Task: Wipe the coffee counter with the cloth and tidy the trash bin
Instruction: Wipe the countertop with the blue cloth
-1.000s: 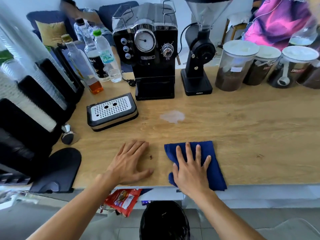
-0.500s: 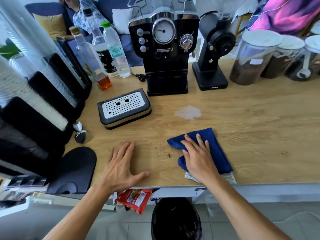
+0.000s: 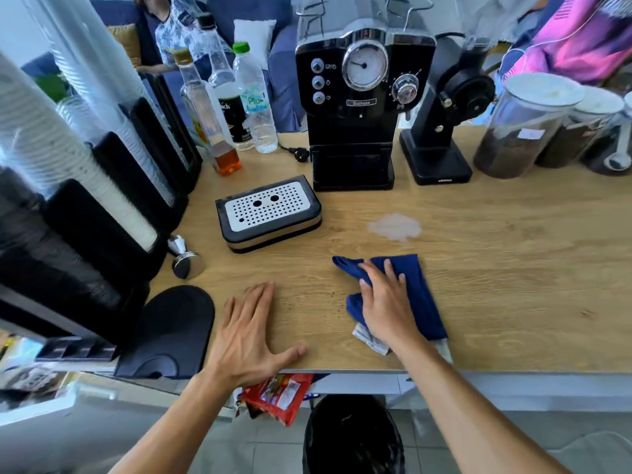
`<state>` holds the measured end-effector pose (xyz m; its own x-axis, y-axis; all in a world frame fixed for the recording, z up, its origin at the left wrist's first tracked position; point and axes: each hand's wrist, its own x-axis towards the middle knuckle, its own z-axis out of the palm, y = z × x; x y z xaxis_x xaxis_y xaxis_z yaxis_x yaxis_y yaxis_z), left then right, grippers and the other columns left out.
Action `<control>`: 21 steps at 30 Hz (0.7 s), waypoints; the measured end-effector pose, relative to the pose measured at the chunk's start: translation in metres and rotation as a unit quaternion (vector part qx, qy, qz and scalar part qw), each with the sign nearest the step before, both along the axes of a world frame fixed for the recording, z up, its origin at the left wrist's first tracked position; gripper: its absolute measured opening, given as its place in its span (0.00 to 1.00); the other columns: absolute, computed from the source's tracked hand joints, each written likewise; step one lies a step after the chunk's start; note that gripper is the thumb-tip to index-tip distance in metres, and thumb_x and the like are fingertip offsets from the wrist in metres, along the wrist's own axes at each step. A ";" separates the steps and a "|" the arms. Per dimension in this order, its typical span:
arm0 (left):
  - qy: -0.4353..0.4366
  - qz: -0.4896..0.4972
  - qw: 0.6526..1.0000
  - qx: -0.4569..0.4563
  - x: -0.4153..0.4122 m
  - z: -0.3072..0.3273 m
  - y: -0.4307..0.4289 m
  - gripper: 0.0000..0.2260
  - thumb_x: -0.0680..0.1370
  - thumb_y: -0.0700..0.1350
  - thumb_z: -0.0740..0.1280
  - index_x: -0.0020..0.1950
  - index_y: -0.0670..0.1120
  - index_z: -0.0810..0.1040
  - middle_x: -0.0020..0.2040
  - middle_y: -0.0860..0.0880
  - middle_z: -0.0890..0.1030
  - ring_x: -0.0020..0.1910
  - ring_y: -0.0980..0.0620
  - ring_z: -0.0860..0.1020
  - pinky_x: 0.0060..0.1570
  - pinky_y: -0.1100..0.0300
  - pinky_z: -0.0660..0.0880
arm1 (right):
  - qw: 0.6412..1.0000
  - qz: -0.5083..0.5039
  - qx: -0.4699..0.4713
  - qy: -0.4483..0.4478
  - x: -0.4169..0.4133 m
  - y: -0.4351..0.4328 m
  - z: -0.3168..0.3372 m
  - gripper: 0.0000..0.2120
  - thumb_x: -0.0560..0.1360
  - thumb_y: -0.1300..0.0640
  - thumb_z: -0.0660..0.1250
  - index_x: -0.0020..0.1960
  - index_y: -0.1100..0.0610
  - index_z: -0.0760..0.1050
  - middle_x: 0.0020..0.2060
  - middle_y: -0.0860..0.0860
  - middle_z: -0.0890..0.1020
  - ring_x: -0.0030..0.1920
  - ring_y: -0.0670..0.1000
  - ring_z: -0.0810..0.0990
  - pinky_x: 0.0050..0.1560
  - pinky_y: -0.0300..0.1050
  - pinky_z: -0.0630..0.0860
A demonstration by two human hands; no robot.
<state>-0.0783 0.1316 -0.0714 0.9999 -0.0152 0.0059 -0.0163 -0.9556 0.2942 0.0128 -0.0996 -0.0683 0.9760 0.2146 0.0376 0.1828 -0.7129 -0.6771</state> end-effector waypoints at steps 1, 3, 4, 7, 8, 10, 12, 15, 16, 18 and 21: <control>-0.001 0.000 1.000 0.000 0.000 0.000 0.000 0.53 0.64 0.80 0.53 0.79 0.48 0.48 0.79 0.48 0.56 0.78 0.51 0.52 0.77 0.47 0.45 | 0.999 0.027 -0.030 -0.003 0.004 0.001 -0.001 0.18 0.81 0.56 0.52 0.70 0.56 0.64 0.73 0.51 0.62 0.75 0.56 0.48 0.73 0.56 0.43; -0.002 0.000 1.000 0.001 0.000 0.000 0.002 0.54 0.64 0.80 0.53 0.79 0.48 0.48 0.79 0.48 0.56 0.78 0.50 0.52 0.76 0.48 0.45 | 0.996 0.056 -0.067 -0.001 0.005 -0.001 -0.003 0.18 0.81 0.56 0.52 0.70 0.55 0.64 0.74 0.50 0.61 0.75 0.56 0.47 0.73 0.56 0.43; -0.003 0.000 1.000 0.003 0.001 -0.001 0.003 0.54 0.64 0.80 0.53 0.79 0.48 0.49 0.79 0.48 0.56 0.78 0.50 0.53 0.76 0.48 0.46 | 0.996 0.060 -0.068 -0.001 0.002 -0.004 -0.003 0.18 0.81 0.56 0.52 0.70 0.55 0.64 0.74 0.50 0.61 0.76 0.55 0.47 0.73 0.55 0.43; -0.005 -0.006 1.000 0.007 0.002 0.000 0.008 0.54 0.63 0.81 0.53 0.79 0.47 0.51 0.79 0.48 0.58 0.77 0.49 0.56 0.76 0.50 0.50 | 0.997 0.056 -0.046 -0.018 -0.014 -0.011 -0.004 0.18 0.81 0.57 0.52 0.69 0.58 0.66 0.73 0.50 0.63 0.75 0.53 0.50 0.73 0.51 0.44; -0.006 -0.006 1.000 0.009 0.003 0.000 0.010 0.54 0.63 0.81 0.53 0.79 0.47 0.51 0.78 0.48 0.58 0.77 0.49 0.56 0.75 0.50 0.50 | 0.998 0.050 -0.034 -0.023 -0.020 -0.011 -0.004 0.17 0.81 0.57 0.52 0.69 0.58 0.66 0.73 0.51 0.64 0.75 0.53 0.51 0.73 0.49 0.44; -0.005 -0.006 1.000 0.009 0.003 0.000 0.012 0.54 0.62 0.81 0.53 0.79 0.48 0.51 0.78 0.48 0.58 0.76 0.49 0.57 0.75 0.52 0.51 | 1.000 0.014 -0.001 -0.023 -0.030 -0.011 -0.005 0.18 0.81 0.58 0.53 0.69 0.60 0.65 0.72 0.53 0.65 0.75 0.51 0.53 0.72 0.46 0.44; -0.003 -0.005 1.000 0.011 0.001 0.000 0.011 0.54 0.62 0.81 0.54 0.79 0.48 0.51 0.78 0.49 0.58 0.76 0.50 0.56 0.74 0.53 0.49 | 0.999 -0.038 0.035 -0.017 -0.032 -0.007 -0.006 0.18 0.81 0.57 0.52 0.69 0.60 0.65 0.71 0.55 0.66 0.75 0.51 0.54 0.72 0.44 0.44; -0.010 -0.003 1.000 0.006 0.002 0.000 0.011 0.54 0.63 0.80 0.54 0.79 0.48 0.51 0.78 0.50 0.58 0.77 0.51 0.54 0.76 0.50 0.45 | 0.995 -0.083 0.058 -0.008 -0.020 0.011 -0.002 0.18 0.81 0.58 0.52 0.69 0.60 0.65 0.71 0.56 0.66 0.75 0.53 0.52 0.73 0.49 0.42; -0.007 -0.002 1.000 0.005 0.002 -0.001 0.011 0.54 0.62 0.81 0.54 0.79 0.48 0.50 0.78 0.51 0.57 0.77 0.51 0.53 0.76 0.48 0.44 | 0.994 -0.088 0.058 0.002 -0.013 0.018 -0.001 0.18 0.81 0.57 0.52 0.69 0.59 0.65 0.72 0.56 0.65 0.75 0.54 0.50 0.73 0.52 0.41; 0.002 -0.001 1.000 0.004 0.003 -0.001 0.013 0.54 0.62 0.81 0.54 0.79 0.49 0.49 0.79 0.52 0.56 0.78 0.52 0.51 0.76 0.46 0.41 | 0.996 -0.072 0.044 0.023 0.001 0.032 0.000 0.19 0.81 0.56 0.51 0.71 0.55 0.63 0.73 0.53 0.63 0.76 0.55 0.46 0.73 0.56 0.39; 0.003 -0.002 1.000 -0.002 0.003 -0.003 0.014 0.54 0.62 0.80 0.56 0.79 0.50 0.48 0.79 0.52 0.55 0.78 0.52 0.50 0.76 0.45 0.40 | 0.999 -0.005 -0.015 0.028 0.014 0.044 -0.001 0.18 0.81 0.53 0.50 0.71 0.51 0.63 0.74 0.46 0.60 0.75 0.55 0.42 0.71 0.60 0.35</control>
